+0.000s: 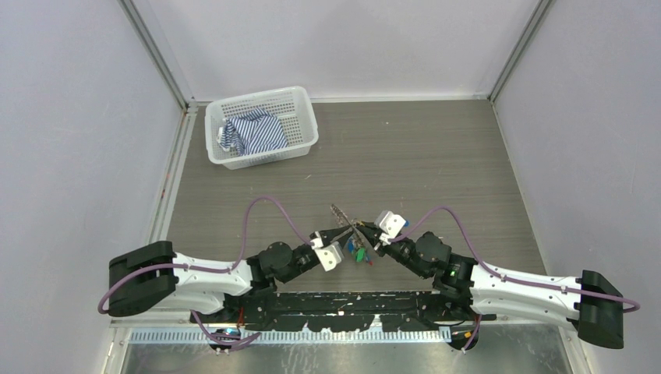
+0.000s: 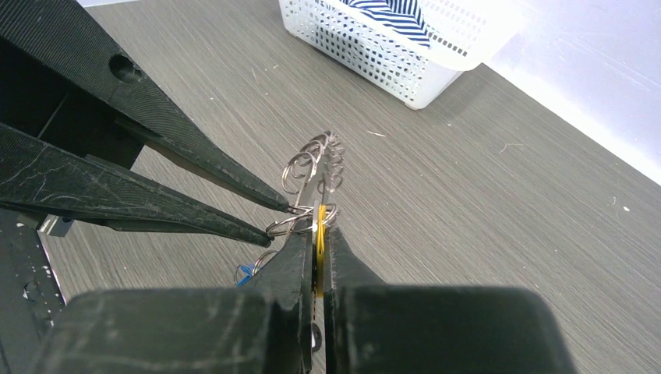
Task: Remove the keys from the keyring
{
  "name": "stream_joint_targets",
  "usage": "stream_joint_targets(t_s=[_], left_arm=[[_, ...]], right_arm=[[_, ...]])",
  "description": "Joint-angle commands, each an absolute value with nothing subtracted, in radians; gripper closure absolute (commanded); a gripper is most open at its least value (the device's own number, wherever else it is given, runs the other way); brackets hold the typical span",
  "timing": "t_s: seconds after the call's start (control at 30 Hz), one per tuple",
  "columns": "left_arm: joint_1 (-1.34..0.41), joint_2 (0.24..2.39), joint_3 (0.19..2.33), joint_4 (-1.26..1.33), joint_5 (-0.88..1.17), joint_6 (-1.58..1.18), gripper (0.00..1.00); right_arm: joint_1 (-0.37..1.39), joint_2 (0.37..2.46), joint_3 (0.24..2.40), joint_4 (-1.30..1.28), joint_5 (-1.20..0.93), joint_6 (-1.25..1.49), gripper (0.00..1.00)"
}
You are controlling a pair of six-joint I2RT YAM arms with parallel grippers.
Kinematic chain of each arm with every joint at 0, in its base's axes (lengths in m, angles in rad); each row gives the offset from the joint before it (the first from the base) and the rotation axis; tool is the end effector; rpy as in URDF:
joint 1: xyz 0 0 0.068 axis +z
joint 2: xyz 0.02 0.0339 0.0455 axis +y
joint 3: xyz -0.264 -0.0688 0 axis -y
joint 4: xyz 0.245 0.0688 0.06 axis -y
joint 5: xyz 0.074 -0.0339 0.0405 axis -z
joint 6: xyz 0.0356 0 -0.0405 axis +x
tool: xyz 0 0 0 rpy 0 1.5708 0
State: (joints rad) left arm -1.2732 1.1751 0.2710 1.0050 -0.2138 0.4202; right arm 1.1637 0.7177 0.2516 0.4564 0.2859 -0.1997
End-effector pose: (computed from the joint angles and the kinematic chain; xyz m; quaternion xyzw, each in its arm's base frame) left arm 0.0732 -0.2130 0.2126 0.4470 0.5010 -0.2400 0.7011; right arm 0.0786 0.1568 0.2296 -0.3653 0.6093 0.2332 0.6641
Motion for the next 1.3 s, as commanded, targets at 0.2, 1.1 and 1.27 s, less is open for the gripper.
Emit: stream_joint_targets(t_s=[0.2,1.1,1.27], left_arm=[[-1.270,1.086,0.287,0.989,-0.204,0.371,0.82],[-1.269,1.155,0.314,1.012,-0.198,0.347,0.85],[-1.269,1.160,0.319,1.028,-0.204,0.351,0.85]], right_arm=[[1.172,0.698,0.276,0.542,0.296,-0.181,0.99],[1.175,0.703,0.290,0.529,0.285,-0.167,0.99],[1.173,0.709,0.291,0.529,0.284,-0.167,0.99]])
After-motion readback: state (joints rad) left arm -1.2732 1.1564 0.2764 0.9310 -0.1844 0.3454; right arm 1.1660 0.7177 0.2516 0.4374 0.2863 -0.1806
